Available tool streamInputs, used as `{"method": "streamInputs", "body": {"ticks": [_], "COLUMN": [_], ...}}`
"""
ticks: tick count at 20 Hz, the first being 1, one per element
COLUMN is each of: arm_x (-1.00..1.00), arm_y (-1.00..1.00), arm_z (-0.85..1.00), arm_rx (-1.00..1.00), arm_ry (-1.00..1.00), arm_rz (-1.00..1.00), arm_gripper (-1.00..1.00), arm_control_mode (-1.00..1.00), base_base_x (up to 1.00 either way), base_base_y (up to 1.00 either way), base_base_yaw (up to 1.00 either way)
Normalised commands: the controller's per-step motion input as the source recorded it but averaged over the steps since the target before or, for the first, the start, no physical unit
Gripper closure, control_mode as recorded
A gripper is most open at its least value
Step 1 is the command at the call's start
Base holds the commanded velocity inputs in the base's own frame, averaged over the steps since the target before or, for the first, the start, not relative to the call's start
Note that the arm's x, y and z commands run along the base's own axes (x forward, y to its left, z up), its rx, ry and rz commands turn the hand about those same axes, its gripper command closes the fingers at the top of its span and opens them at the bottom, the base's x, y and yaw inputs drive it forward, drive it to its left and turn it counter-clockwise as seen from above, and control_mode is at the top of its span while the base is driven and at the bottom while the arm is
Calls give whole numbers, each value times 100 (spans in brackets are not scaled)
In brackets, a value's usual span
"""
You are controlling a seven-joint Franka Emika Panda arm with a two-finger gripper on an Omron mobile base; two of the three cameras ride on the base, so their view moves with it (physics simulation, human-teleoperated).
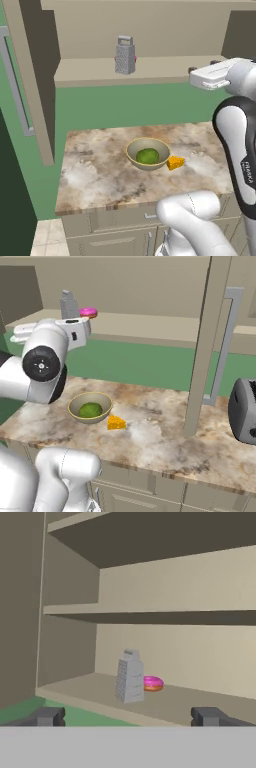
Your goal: Pick the cheese from the fridge and the cheese grater from the cabinet and place them next to the salad bowl.
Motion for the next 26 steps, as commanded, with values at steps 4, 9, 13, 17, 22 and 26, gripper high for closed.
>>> {"method": "streamInputs", "body": {"ticks": [4,9,13,17,22,26], "arm_x": [-3,23,36,44,44,38], "arm_y": [10,48,39,3,-3,0], "arm_z": [3,12,0,0,0,0], "arm_rx": [1,-5,0,0,-2,-7], "arm_ry": [1,-1,-2,2,8,6], "arm_rz": [1,0,1,1,0,1], "arm_gripper": [-100,-100,-100,-100,-100,-100], "arm_control_mode": [-100,-100,-100,-100,-100,-100], "base_base_x": [0,0,0,0,0,0], "base_base_y": [0,0,0,0,0,0], "base_base_yaw": [0,0,0,0,0,0]}}
